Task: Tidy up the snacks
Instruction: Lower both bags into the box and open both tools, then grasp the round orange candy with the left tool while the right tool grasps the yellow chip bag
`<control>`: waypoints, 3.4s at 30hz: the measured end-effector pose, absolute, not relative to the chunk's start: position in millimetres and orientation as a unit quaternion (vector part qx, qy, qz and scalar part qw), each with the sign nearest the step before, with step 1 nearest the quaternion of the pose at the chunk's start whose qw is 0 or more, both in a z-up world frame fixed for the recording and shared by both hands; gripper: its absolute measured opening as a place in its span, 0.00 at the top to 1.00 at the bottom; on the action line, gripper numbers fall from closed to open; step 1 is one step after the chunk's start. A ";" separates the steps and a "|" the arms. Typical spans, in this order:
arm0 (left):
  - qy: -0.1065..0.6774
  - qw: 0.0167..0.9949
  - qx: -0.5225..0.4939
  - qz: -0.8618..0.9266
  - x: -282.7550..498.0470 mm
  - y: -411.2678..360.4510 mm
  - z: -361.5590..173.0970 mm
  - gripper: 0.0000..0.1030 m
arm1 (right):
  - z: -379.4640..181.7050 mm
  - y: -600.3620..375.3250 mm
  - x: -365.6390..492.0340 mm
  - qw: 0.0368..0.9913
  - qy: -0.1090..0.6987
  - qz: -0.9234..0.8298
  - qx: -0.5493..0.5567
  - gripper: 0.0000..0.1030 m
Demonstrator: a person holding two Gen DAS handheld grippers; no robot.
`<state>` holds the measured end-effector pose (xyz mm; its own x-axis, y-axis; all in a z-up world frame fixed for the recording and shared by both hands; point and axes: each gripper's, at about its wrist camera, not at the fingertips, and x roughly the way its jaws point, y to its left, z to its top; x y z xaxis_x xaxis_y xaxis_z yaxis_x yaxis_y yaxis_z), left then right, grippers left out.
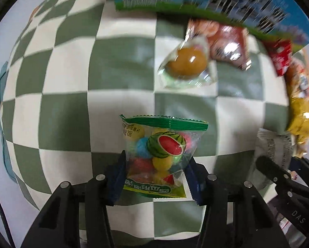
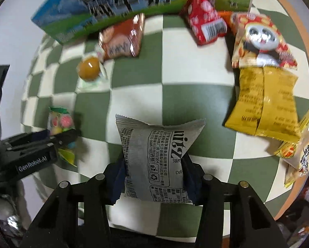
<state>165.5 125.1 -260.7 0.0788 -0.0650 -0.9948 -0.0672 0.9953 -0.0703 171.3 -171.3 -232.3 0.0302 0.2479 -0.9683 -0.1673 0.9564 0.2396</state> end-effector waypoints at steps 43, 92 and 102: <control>0.700 0.703 -0.124 0.008 406.5 153.9 -194.9 0.12 | -194.1 -53.5 435.7 0.679 0.706 0.198 0.032 0.02; 0.444 0.895 -0.045 0.008 219.3 101.0 -25.1 0.12 | 16.5 -156.3 265.4 0.881 0.459 0.111 -0.012 0.02; 0.465 0.884 -0.046 0.030 205.1 108.4 -50.4 0.12 | -17.0 -206.2 251.6 0.865 0.488 0.097 0.067 0.35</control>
